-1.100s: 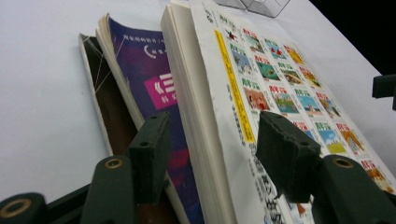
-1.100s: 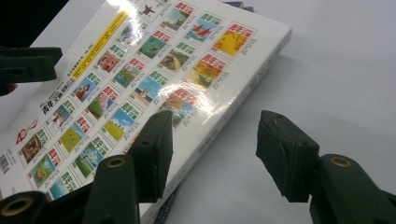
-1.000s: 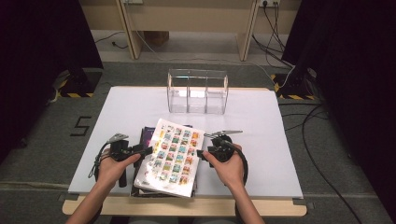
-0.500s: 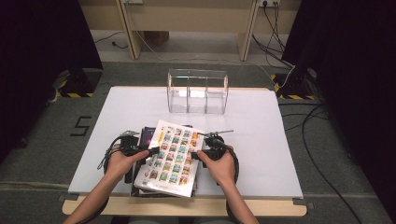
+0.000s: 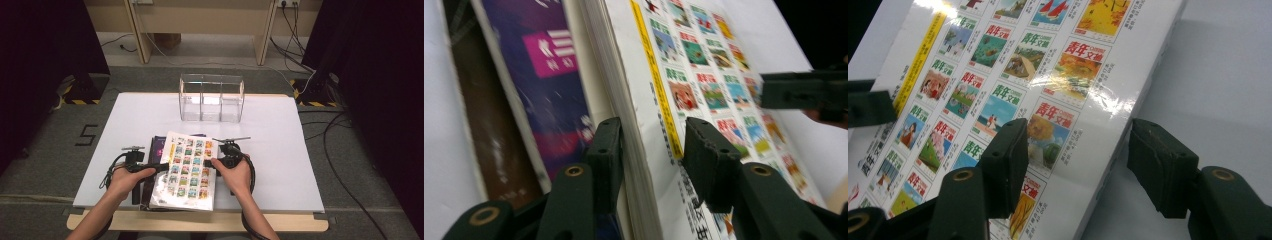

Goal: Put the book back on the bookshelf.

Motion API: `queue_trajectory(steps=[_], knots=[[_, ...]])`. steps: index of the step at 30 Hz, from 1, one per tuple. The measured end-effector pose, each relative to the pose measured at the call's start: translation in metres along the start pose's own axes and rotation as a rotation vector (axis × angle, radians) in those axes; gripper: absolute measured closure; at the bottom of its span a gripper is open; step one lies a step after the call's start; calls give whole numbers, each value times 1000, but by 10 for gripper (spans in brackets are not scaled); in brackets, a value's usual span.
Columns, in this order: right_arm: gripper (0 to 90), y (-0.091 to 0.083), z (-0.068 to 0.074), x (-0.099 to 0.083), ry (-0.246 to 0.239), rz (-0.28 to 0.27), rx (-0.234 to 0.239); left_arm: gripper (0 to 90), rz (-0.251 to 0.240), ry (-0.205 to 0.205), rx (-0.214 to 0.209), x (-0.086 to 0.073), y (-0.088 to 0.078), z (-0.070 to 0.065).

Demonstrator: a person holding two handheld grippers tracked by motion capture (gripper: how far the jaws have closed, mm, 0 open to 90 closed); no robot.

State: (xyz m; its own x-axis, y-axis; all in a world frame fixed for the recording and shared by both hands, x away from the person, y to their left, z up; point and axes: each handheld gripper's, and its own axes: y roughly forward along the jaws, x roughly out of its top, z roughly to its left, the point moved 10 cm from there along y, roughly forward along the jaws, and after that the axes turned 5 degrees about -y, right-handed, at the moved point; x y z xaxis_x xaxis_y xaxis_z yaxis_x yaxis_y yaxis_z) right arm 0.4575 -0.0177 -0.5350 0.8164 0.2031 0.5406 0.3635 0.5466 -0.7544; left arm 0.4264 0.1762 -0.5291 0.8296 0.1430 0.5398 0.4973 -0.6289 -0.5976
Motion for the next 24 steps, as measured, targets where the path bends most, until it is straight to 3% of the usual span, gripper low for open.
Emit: queue_trajectory(steps=[3,4,9,11,12,16,22,24], knots=[[421,0,0,0,0,-3,-4,588,5,-25,-14,-4,0,0],[422,0,0,0,-4,-8,-5,593,16,-54,-30,-8,-1,-2],[423,0,0,1,-19,-5,-10,621,15,-50,-33,-11,-3,-7],[422,0,0,1,-12,-6,-12,656,10,-48,-60,-11,-3,-11],[427,0,-2,3,-10,-6,-12,690,2,-35,-81,-11,-5,-16],[428,2,-6,7,1,-12,-3,724,-24,4,-93,-11,-6,-20],[381,12,-16,23,29,9,27,737,-30,-42,-110,-11,-3,-14],[358,17,-19,28,55,23,62,737,-32,-45,-115,-12,-3,-14]])
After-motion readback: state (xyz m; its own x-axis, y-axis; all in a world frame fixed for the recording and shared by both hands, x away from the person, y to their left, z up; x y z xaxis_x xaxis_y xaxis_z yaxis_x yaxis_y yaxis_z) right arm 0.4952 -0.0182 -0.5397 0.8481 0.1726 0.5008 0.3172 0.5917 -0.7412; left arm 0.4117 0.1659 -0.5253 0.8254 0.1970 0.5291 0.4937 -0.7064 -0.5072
